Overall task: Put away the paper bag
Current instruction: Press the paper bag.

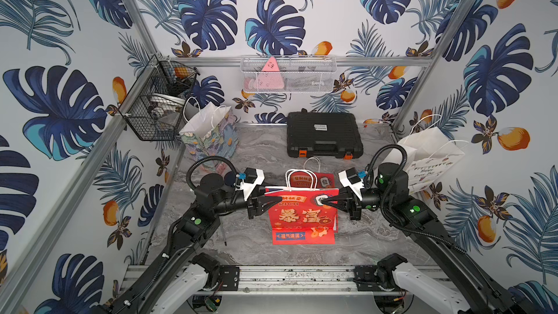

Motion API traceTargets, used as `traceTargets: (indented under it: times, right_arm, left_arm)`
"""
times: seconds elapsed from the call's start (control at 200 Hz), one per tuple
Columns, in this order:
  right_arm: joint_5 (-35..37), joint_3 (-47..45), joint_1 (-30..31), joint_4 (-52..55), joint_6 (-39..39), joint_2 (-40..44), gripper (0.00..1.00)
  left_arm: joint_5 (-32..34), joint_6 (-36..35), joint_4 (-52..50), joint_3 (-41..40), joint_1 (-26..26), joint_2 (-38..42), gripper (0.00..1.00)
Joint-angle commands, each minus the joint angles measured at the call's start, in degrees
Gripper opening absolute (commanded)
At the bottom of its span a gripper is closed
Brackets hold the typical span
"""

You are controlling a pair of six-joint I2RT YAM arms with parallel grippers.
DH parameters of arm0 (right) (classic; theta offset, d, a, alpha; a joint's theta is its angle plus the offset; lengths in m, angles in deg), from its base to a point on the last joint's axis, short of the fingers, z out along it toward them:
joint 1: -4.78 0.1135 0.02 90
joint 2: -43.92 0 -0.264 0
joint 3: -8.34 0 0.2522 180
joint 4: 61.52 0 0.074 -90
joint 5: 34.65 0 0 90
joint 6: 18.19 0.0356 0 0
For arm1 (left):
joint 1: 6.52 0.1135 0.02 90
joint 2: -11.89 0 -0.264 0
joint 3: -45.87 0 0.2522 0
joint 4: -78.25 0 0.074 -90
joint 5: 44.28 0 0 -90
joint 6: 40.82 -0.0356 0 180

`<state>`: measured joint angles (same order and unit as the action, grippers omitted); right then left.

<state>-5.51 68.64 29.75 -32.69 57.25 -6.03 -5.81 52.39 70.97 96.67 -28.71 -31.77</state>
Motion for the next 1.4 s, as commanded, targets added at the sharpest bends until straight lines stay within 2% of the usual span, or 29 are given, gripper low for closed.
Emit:
traceTargets:
  times: [0.0, 0.045, 0.125, 0.17, 0.195, 0.22, 0.26, 0.321, 0.371, 0.431, 0.511, 0.591, 0.631, 0.751, 0.786, 0.821, 0.912, 0.982, 1.132, 1.207, 1.352, 1.397]
  right_arm:
    - [0.19, 0.56, 0.08, 1.06, -0.93, -0.44, 0.0]
    - [0.45, 0.48, 0.08, 0.77, -0.52, -0.32, 0.0]
    - [1.31, 0.22, 0.04, -0.17, 0.31, 0.34, 0.0]
    - [2.32, 0.04, 0.08, -0.68, 0.96, 0.72, 0.18]
    - [2.61, 0.08, 0.13, -0.73, 1.11, 0.91, 0.31]
    - [2.81, 0.14, 0.12, -0.89, 1.24, 1.12, 0.39]
    - [2.94, 0.12, 0.13, -1.68, 2.22, 1.28, 0.46]
    - [2.42, 0.24, 0.16, -3.48, 3.82, 1.13, 0.47]
    - [1.73, 0.46, 0.34, -4.64, 4.66, 0.77, 0.46]
    - [1.02, 0.65, 0.75, -6.07, 5.5, 0.1, 0.39]
    - [0.98, 1.07, 2.9, -6.69, 5.22, -0.88, 0.23]
    - [1.41, 1.02, 3.5, -7.56, 5.12, -1.12, 0.0]
    - [2.05, 1.0, 3.5, -7.87, 5.24, -0.92, 0.0]
    - [4.12, 1.26, 3.51, -7.32, 4.93, 0.82, 0.0]
    - [4.37, 1.35, 3.51, -6.79, 4.8, 1.49, 0.0]
    - [4.68, 1.36, 3.51, -6.27, 4.78, 2.02, 0.0]
    - [5.22, 1.77, 3.51, -4.26, 3.84, 2.93, 0.0]
    - [5.06, 1.8, 3.51, -4.12, 4.05, 3.02, 0.0]
    - [4.09, 2.14, 3.51, -5.33, 5.21, 2.77, 0.0]
    - [4.27, 2.63, 3.51, -5.19, 5.22, 2.75, 0.0]
    - [5.44, 2.25, 3.51, -8.02, 7.23, 3.78, 0.0]
    - [5.81, 2.16, 3.51, -8.74, 7.99, 4.14, 0.0]
  left_arm:
    - [-4.69, 2.6, 6.04, -0.29, 0.09, -0.1, 0.13]
    - [-4.8, 1.73, 4.74, -0.02, 0.05, -0.2, 0.0]
    - [-5.16, 0.73, 3.46, 0.42, 0.05, -0.3, 0.0]
    - [-5.38, 0.67, 3.37, 0.5, 0.05, -0.33, 0.0]
    - [-5.41, 0.65, 3.32, 0.52, 0.05, -0.33, 0.0]
    - [-5.38, 0.58, 3.21, 0.6, 0.07, -0.3, 0.0]
    - [-5.26, 0.47, 2.95, 0.73, 0.05, -0.44, 0.0]
    - [-5.46, 0.18, 2.42, 1.04, 0.05, -0.76, 0.0]
    - [-5.84, 0.21, 2.24, 1.19, 0.05, -1.15, 0.0]
    - [-5.66, 0.51, 2.26, 1.21, 0.07, -1.51, 0.0]
    - [-5.43, 0.96, 2.78, 1.22, 0.05, -1.73, 0.0]
    - [-4.86, 1.02, 2.67, 1.15, 0.05, -1.46, 0.0]
    - [-3.63, 0.35, 1.54, 1.35, 0.05, -1.18, 0.0]
    - [-1.11, -1.53, -2.08, 1.36, 0.14, -0.28, 0.45]
    - [-0.88, -1.16, -1.82, 1.05, 0.22, 0.13, 0.53]
    - [-0.73, -0.2, -1.22, 0.67, 0.29, 0.53, 0.55]
    - [-1.43, 4.12, 2.99, -0.18, 0.31, 1.84, 0.55]
    - [-2.37, 7.34, 7.36, -1.2, 0.31, 2.64, 0.5]
    - [-4.9, 9.67, 12.85, -2.93, 0.31, 2.42, 0.21]
    - [-7.25, 10.53, 14.04, -2.94, 0.31, 1.37, 0.0]
    - [-7.71, 12.44, 17.12, -4.13, 0.31, 1.0, 0.0]
    - [-7.1, 11.96, 15.55, -4.34, 0.31, 1.17, 0.23]
